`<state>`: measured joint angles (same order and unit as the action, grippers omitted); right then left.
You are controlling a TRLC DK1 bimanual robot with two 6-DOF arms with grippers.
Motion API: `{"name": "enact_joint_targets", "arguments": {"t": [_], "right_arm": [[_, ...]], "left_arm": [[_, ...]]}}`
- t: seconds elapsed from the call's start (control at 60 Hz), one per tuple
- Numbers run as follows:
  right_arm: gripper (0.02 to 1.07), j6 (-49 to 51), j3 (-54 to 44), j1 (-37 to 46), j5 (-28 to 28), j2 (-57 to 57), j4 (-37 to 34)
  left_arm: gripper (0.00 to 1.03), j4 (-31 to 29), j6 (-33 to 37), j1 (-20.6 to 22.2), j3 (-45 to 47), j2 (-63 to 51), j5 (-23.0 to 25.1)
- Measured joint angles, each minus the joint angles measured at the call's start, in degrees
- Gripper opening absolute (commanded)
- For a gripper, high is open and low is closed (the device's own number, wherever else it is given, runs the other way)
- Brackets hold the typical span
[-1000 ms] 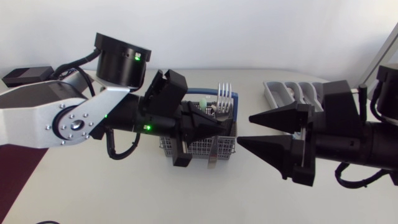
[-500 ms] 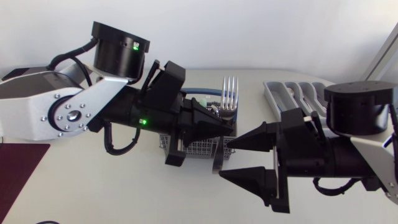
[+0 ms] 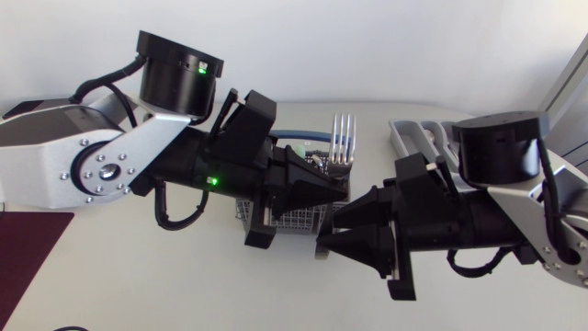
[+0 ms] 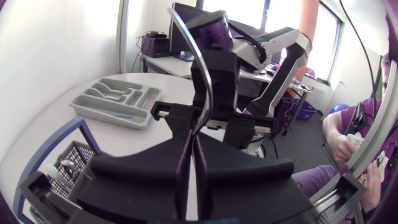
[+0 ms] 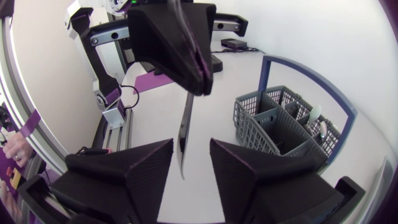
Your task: Unload the cutlery basket into the drawer organizer.
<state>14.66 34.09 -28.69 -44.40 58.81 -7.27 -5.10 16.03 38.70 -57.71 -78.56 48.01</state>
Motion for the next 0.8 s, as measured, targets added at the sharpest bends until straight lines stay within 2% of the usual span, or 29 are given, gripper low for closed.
{"name": "enact_joint_targets", "arguments": {"t": [0.083,0.3,0.4,0.45,0.5,0.55,0.583,0.8], "right_arm": [[0.18,-0.04,0.68,0.31,-1.14,0.28,0.04],[0.12,-0.04,1.07,0.28,-3.82,1.57,0.22],[0.10,-0.04,1.07,0.31,-3.80,1.64,0.22],[0.10,-0.04,1.07,0.35,-3.78,1.64,0.20],[0.10,-0.04,1.07,0.72,-3.80,1.64,0.20],[0.10,-0.04,1.07,1.33,-3.80,1.49,0.20],[0.10,-0.04,1.07,1.90,-3.80,1.27,0.20],[0.09,-0.07,0.98,5.49,-3.37,-1.29,0.20]], "left_arm": [[0.03,0.02,0.00,0.00,0.00,0.00,0.24],[0.06,0.04,0.00,0.00,0.00,0.00,0.61],[0.44,0.22,-0.02,-0.28,0.00,0.00,0.81],[0.67,0.26,-0.02,-0.39,0.00,0.00,1.05],[0.82,0.22,-0.02,-0.46,-0.04,-0.02,1.05],[0.92,0.20,-0.02,-0.46,-0.04,-0.07,1.05],[0.95,0.20,0.00,-0.46,-0.07,-0.07,1.05],[0.97,-0.83,-0.02,-0.76,-0.09,-0.07,0.33]]}}
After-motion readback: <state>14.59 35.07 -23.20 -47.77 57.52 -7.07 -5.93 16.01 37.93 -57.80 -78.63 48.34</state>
